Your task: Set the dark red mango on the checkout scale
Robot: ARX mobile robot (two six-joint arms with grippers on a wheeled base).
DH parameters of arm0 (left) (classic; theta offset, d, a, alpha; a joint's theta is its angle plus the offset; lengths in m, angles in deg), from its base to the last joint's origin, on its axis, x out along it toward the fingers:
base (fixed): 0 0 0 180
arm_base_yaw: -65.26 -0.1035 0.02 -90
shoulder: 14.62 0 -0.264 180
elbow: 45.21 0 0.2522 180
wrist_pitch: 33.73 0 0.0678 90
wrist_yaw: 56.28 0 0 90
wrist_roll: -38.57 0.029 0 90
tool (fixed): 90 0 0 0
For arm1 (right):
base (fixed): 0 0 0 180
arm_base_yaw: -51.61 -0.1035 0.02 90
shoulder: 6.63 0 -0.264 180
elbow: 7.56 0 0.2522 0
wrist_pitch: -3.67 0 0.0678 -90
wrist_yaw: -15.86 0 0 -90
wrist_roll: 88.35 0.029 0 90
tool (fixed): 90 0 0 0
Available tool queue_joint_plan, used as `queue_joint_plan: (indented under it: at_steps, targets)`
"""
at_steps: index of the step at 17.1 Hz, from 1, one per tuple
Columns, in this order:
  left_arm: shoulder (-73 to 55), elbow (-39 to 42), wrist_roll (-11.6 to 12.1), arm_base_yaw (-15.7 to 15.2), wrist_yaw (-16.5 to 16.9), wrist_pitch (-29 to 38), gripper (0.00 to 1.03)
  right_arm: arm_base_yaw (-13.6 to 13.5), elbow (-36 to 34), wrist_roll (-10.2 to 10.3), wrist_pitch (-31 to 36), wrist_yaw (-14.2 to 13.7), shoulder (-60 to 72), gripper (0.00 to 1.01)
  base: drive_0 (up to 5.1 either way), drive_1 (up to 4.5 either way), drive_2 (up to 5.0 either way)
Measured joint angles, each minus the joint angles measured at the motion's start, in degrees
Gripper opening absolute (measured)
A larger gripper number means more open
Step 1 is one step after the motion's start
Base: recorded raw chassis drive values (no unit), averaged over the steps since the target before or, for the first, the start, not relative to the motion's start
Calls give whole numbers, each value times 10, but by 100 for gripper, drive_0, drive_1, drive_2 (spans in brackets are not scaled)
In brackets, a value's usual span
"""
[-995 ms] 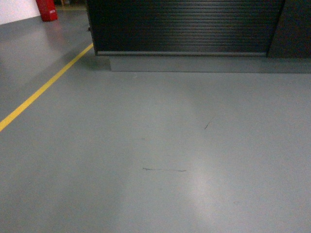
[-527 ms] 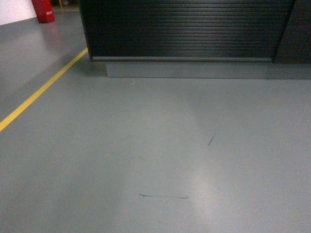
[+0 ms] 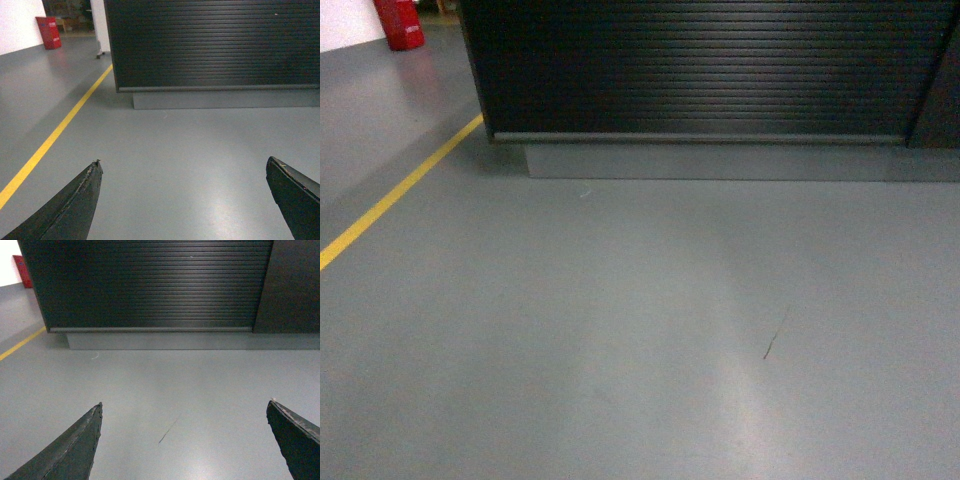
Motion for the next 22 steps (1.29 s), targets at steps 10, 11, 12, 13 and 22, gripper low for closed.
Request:
queue_joint_plan:
  at_steps: [10,11,12,13,22]
  targets:
    - [0,0,0,0,0,0,98,0,0,0,0,0,0,98,-5,419,-428]
    - [0,0,0,0,0,0,98,0,0,0,0,0,0,98,-9,412,-430]
    - [0,0,0,0,0,0,98,0,0,0,-1,0,0,98,-10,411,-431]
    - [0,0,0,0,-1,1,98,0,0,0,2,0,0,98,-2,419,-423]
    - [0,0,0,0,0,0,98,0,0,0,0,0,0,98,-2,419,-423]
